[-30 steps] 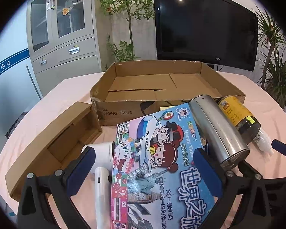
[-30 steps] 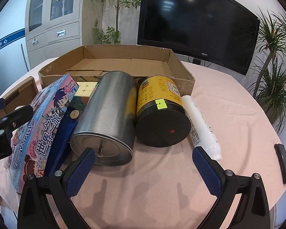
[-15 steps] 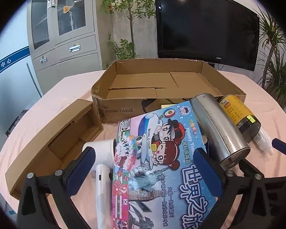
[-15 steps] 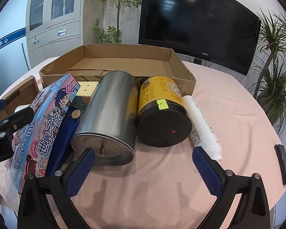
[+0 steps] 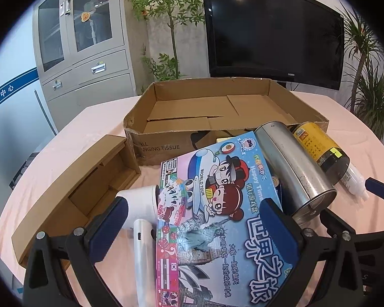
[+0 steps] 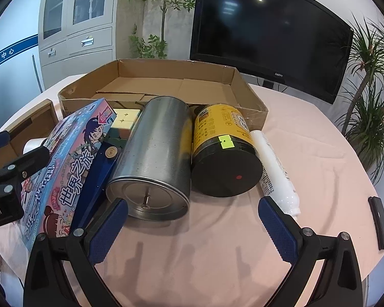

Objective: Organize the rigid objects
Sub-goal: 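Move both tools toward the cardboard divider beside the box, then grasp the cardboard divider with the left tool and lift it into the box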

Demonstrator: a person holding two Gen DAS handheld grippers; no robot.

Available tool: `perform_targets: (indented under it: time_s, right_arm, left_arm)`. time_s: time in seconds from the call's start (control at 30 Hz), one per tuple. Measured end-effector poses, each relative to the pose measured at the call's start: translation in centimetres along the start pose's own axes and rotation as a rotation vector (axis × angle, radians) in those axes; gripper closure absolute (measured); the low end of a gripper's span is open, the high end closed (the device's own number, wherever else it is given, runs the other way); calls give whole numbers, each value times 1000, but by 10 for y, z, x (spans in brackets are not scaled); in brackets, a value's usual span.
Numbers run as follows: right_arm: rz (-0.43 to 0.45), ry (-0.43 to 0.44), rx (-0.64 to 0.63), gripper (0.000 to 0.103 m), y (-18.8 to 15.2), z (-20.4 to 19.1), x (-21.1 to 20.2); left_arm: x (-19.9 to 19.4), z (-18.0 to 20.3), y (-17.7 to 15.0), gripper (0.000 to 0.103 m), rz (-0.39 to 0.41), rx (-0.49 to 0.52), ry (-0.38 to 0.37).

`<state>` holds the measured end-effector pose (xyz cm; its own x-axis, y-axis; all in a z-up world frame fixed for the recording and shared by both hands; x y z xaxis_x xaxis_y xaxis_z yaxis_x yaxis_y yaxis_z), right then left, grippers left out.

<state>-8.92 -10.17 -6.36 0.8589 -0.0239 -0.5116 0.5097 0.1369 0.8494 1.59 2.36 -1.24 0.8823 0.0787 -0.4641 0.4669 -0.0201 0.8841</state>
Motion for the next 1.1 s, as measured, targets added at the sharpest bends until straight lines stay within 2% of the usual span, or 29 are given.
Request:
perform_targets:
  time_s: [0.23,0.3,0.33,0.43,0.6,0.63,0.67,0.7,0.8,0.83,0.9,0.97,1.1]
  right_arm:
    - [-4,8,-3,1,-1,-4,-1]
    - [6,39,7,1,2,-5,-4]
    - [17,75,19,1,4,-7,-7]
    - [60,189,62,0,13,-15,-21]
    - [87,385,54,0,25,-56,-35]
    - [80,421,53,0,26,-65,-36]
    - [70,461,49,0,28,-76,-37]
    - [61,501,38,0,29,-90,-39]
    - [42,595,-7,0,31,-126,-49]
    - [36,627,-20,0,31,-139,-52]
    - [19,668,-42,0,33,-161,-56]
    - [-2,686,-58,1,34,-177,-55]
    - [-54,732,-33,1,41,-193,-47]
  left_arm:
    - [0,-4,0,1,6,9,4]
    - [-3,-14,4,1,18,35,18]
    - [-5,-24,6,1,25,50,26]
    - [-17,-69,11,1,49,82,123]
    - [-28,-156,-1,2,9,89,248]
    - [-25,-166,-6,7,-17,101,270]
    - [-20,-174,-12,23,-51,124,282]
    - [-15,-177,-20,34,-89,158,286]
    - [-11,-181,-25,77,-97,158,238]
    - [-11,-183,-24,99,-116,137,220]
    - [-11,-193,-22,100,-137,42,168]
    - [-12,-200,-19,100,-154,-12,127]
    - [-8,-211,-17,99,-194,-29,95]
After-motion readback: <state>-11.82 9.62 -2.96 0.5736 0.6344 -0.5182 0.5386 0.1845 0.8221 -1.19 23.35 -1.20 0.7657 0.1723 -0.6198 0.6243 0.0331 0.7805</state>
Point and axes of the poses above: each gripper's, at about its wrist camera, not at the fingertips, and x roughly the way its jaws point, z to its right, y to its top, the point moved 3 cm from there along x, roughly the way its jaws point, and after that the axes turned 12 degrees about z, right-handed, at the moved point
